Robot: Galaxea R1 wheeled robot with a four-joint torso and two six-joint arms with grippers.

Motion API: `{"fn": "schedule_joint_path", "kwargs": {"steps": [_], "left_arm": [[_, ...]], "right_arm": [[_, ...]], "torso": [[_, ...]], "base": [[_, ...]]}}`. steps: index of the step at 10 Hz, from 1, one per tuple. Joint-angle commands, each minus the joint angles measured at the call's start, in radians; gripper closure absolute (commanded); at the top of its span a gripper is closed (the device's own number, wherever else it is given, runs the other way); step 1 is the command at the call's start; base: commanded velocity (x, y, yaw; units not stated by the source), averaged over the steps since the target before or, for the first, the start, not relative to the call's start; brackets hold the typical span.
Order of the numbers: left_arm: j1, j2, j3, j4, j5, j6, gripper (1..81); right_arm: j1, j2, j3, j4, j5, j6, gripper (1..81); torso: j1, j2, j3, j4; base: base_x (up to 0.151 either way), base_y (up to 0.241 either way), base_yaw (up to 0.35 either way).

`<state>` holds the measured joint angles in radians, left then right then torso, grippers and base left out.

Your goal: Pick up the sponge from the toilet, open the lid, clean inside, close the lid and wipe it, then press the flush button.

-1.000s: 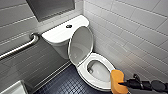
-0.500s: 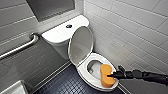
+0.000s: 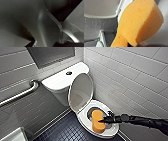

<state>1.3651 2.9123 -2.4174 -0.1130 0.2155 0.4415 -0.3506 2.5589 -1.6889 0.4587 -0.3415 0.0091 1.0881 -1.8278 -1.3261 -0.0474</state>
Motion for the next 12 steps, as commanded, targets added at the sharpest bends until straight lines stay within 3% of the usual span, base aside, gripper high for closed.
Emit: {"fn": "schedule_joint_path", "kwargs": {"steps": [1, 4, 6, 9, 12], "left_arm": [[0.016, 0.004, 0.014, -0.016, 0.105, 0.003, 1.0], [0.016, 0.004, 0.012, -0.016, 0.105, 0.003, 1.0], [0.016, 0.006, 0.012, -0.017, 0.104, 0.003, 1.0], [0.016, 0.006, 0.012, -0.017, 0.104, 0.002, 1.0], [0.016, 0.010, 0.011, -0.017, 0.105, 0.002, 1.0]], "right_arm": [[0.133, 0.089, -0.055, 0.014, -0.067, 0.014, 81.1], [0.199, 0.178, -0.159, 0.018, -0.056, 0.038, 81.1], [0.241, 0.237, -0.248, 0.015, -0.040, 0.112, 81.1], [0.235, 0.372, -0.391, 0.009, -0.048, 0.115, 81.1], [0.192, 0.404, -0.411, 0.000, -0.048, 0.115, 81.1]], "torso": [[0.000, 0.000, 0.000, 0.000], [0.000, 0.000, 0.000, 0.000], [0.000, 0.000, 0.000, 0.000], [0.000, 0.000, 0.000, 0.000], [0.000, 0.000, 0.000, 0.000]], "base": [[0.000, 0.000, 0.000], [0.000, 0.000, 0.000], [0.000, 0.000, 0.000], [0.000, 0.000, 0.000], [0.000, 0.000, 0.000]]}}
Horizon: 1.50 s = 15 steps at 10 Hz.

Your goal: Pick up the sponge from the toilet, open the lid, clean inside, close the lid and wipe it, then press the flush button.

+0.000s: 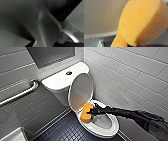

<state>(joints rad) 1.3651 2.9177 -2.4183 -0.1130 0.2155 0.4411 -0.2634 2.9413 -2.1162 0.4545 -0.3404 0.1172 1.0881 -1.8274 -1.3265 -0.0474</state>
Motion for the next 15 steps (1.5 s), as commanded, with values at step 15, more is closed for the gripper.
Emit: {"fn": "schedule_joint_path", "kwargs": {"steps": [15], "left_arm": [[0.016, 0.005, 0.016, -0.014, 0.102, 0.007, 1.0]], "right_arm": [[-0.210, -0.617, 0.669, -0.019, 0.151, 0.010, 81.1]], "torso": [[0.000, 0.000, 0.000, 0.000]], "base": [[0.000, 0.000, 0.000]]}}
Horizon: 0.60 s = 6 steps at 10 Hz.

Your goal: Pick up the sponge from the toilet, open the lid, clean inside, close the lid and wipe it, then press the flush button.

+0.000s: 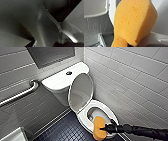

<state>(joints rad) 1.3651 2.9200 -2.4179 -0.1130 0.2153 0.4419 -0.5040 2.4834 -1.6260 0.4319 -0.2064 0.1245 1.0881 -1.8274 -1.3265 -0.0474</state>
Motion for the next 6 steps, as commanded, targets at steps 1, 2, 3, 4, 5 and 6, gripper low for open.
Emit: {"fn": "schedule_joint_path", "kwargs": {"steps": [1, 2, 3, 4, 5, 6], "left_arm": [[0.016, 0.002, 0.016, -0.014, 0.102, 0.006, 1.0], [0.016, 0.002, 0.016, -0.014, 0.102, 0.008, 1.0], [0.016, 0.002, 0.016, -0.013, 0.102, 0.008, 1.0], [0.018, 0.002, 0.016, -0.013, 0.101, 0.008, 1.0], [0.019, 0.002, 0.016, -0.013, 0.101, 0.008, 1.0], [0.019, 0.002, 0.016, -0.013, 0.101, 0.009, 1.0]], "right_arm": [[0.002, -0.214, 0.226, 0.004, 0.039, 0.003, 81.1], [-0.034, -0.283, 0.282, 0.004, 0.077, 0.003, 81.1], [-0.080, -0.333, 0.322, -0.001, 0.116, 0.001, 81.1], [-0.130, -0.381, 0.353, -0.004, 0.142, 0.001, 81.1], [-0.178, -0.419, 0.376, -0.005, 0.172, -0.002, 81.1], [-0.224, -0.462, 0.400, -0.012, 0.195, -0.002, 81.1]], "torso": [[0.000, 0.000, 0.000, 0.000], [0.000, 0.000, 0.000, 0.000], [0.000, 0.000, 0.000, 0.000], [0.000, 0.000, 0.000, 0.000], [0.000, 0.000, 0.000, 0.000], [0.000, 0.000, 0.000, 0.000]], "base": [[0.000, 0.000, 0.000], [0.000, 0.000, 0.000], [0.000, 0.000, 0.000], [0.000, 0.000, 0.000], [0.000, 0.000, 0.000], [0.000, 0.000, 0.000]]}}
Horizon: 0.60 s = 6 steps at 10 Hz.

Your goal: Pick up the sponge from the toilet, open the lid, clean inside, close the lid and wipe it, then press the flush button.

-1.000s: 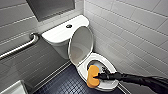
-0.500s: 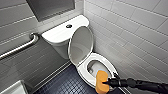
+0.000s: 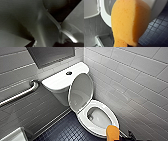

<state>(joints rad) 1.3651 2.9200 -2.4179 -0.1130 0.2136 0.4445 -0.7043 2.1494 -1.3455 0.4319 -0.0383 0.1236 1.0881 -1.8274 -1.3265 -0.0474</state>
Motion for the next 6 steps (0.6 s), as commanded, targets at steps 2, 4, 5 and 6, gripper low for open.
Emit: {"fn": "schedule_joint_path", "kwargs": {"steps": [2, 4, 5, 6], "left_arm": [[0.021, 0.001, 0.017, -0.013, 0.101, 0.007, 1.0], [0.021, 0.001, 0.017, -0.013, 0.101, 0.008, 1.0], [0.021, 0.001, 0.017, -0.013, 0.101, 0.008, 1.0], [0.021, 0.001, 0.017, -0.013, 0.101, 0.008, 1.0]], "right_arm": [[-0.074, -0.265, 0.227, -0.012, 0.081, -0.002, 81.1], [-0.071, -0.380, 0.338, -0.013, 0.095, -0.004, 81.1], [-0.052, -0.392, 0.359, -0.013, 0.094, -0.005, 81.1], [-0.021, -0.382, 0.370, -0.013, 0.086, -0.006, 81.1]], "torso": [[0.000, 0.000, 0.000, 0.000], [0.000, 0.000, 0.000, 0.000], [0.000, 0.000, 0.000, 0.000], [0.000, 0.000, 0.000, 0.000]], "base": [[0.000, 0.000, 0.000], [0.000, 0.000, 0.000], [0.000, 0.000, 0.000], [0.000, 0.000, 0.000]]}}
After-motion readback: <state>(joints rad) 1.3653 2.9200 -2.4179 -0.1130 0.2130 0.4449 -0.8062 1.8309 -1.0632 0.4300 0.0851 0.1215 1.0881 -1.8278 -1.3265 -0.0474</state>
